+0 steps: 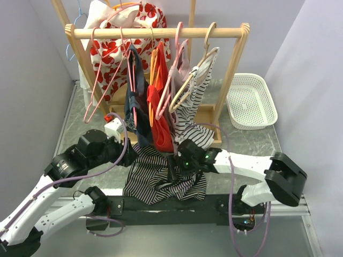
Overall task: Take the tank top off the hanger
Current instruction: Pick up the tank top from the corner of the board.
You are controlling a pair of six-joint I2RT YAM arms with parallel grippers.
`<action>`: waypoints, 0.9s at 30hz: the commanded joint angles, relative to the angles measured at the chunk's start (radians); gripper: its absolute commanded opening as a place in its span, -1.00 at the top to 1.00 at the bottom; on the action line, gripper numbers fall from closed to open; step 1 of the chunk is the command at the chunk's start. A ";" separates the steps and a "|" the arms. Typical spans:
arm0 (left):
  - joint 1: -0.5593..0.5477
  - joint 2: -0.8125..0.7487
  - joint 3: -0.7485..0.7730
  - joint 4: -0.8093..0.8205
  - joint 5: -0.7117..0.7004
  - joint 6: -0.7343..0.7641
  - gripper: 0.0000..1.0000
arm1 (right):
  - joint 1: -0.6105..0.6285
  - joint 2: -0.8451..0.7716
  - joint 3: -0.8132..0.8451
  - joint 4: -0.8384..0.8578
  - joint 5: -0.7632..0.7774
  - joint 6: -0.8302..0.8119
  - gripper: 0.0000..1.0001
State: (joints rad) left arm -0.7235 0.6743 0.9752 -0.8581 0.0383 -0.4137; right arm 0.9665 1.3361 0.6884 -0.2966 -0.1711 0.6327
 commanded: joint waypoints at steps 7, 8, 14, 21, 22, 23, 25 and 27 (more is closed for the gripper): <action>-0.002 0.001 0.025 0.056 -0.026 -0.005 -0.24 | 0.066 0.126 0.056 0.057 0.024 0.019 -1.00; -0.004 0.004 0.026 0.056 -0.025 -0.005 -0.25 | 0.069 0.132 0.056 0.056 0.025 0.019 -0.98; -0.004 -0.002 0.026 0.076 -0.035 0.006 -0.24 | 0.074 0.210 0.074 0.040 0.060 -0.002 -0.60; -0.004 -0.021 0.025 0.079 -0.035 0.003 -0.25 | 0.074 0.264 0.086 0.028 0.062 -0.018 0.50; -0.004 -0.022 0.025 0.079 -0.035 0.003 -0.26 | 0.074 0.256 0.082 0.027 0.065 -0.015 0.66; -0.004 -0.025 0.025 0.077 -0.035 0.001 -0.25 | 0.074 0.246 0.070 0.019 0.065 -0.013 0.87; -0.004 -0.030 0.026 0.079 -0.035 0.003 -0.25 | 0.074 0.183 0.051 0.004 0.094 -0.001 1.00; -0.004 -0.032 0.026 0.080 -0.035 0.007 -0.25 | 0.074 0.071 0.019 -0.031 0.140 0.016 1.00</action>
State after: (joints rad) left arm -0.7235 0.6559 0.9752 -0.8192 0.0170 -0.4133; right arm 1.0309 1.5421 0.7689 -0.2371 -0.1253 0.6342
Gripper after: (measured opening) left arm 0.628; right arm 0.026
